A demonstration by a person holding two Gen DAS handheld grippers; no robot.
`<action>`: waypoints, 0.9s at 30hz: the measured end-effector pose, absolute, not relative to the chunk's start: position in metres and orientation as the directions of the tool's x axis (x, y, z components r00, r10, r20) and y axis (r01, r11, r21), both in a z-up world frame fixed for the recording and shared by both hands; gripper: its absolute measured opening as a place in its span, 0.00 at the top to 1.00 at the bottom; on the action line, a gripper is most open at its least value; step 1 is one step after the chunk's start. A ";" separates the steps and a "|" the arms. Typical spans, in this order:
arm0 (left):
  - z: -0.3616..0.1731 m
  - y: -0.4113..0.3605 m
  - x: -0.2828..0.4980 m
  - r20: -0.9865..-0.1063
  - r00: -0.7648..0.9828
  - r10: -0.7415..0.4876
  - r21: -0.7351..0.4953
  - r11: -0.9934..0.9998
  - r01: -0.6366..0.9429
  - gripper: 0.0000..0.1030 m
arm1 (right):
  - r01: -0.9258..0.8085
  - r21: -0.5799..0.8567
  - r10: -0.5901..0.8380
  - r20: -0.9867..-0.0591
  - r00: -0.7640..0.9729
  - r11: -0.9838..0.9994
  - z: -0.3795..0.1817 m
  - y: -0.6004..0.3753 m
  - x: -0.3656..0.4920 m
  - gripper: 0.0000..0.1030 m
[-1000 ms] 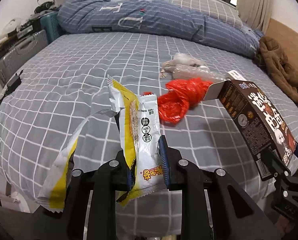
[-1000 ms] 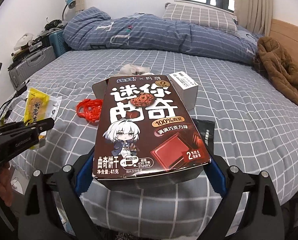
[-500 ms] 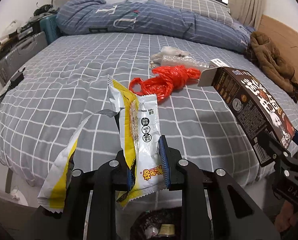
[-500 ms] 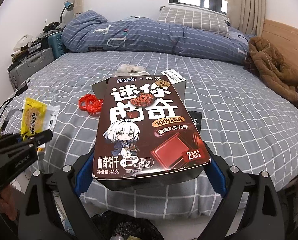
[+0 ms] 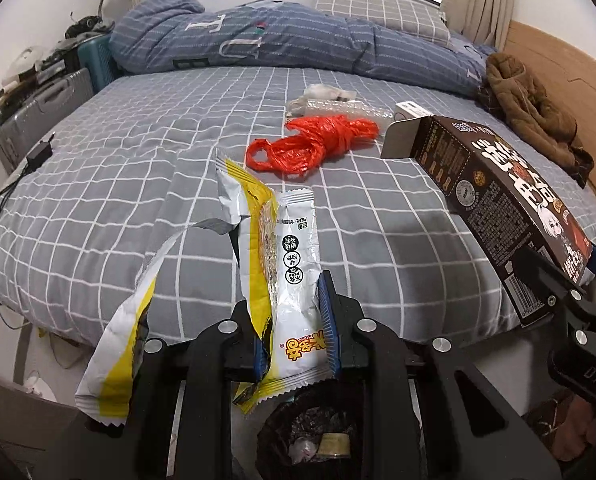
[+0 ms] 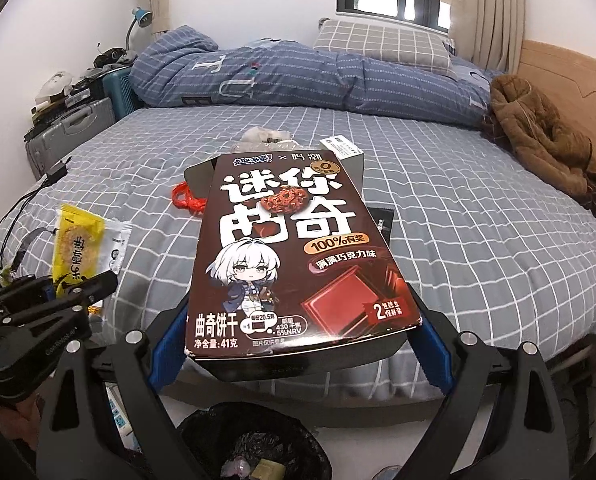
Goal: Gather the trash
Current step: 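Carry the snack wrapper and cookie box with both tools over the bin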
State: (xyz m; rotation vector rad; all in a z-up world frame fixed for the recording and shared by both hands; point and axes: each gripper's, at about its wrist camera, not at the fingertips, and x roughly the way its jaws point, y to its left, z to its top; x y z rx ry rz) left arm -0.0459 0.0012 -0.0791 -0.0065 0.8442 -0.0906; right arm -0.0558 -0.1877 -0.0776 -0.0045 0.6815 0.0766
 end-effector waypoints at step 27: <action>-0.092 -0.006 -0.122 -0.792 0.602 -0.104 -0.061 0.994 0.091 0.79 | -0.072 0.038 0.078 -0.694 0.716 0.997 -0.091 -0.188 -0.142 0.13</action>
